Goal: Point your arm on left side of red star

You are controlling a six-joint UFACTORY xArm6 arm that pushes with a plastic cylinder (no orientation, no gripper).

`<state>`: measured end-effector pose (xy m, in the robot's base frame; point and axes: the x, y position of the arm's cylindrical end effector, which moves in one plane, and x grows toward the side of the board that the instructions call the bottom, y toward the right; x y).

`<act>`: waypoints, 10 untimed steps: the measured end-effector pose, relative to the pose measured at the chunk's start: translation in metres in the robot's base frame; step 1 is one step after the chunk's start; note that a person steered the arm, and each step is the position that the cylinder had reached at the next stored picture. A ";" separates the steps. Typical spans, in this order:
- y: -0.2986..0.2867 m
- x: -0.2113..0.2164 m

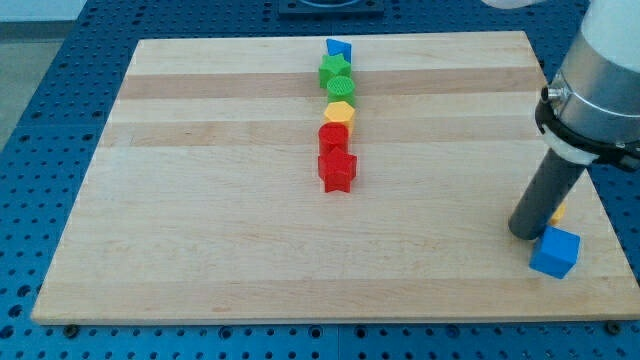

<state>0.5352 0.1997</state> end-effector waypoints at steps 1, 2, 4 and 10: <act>-0.043 0.000; -0.106 0.004; -0.217 0.005; -0.249 -0.066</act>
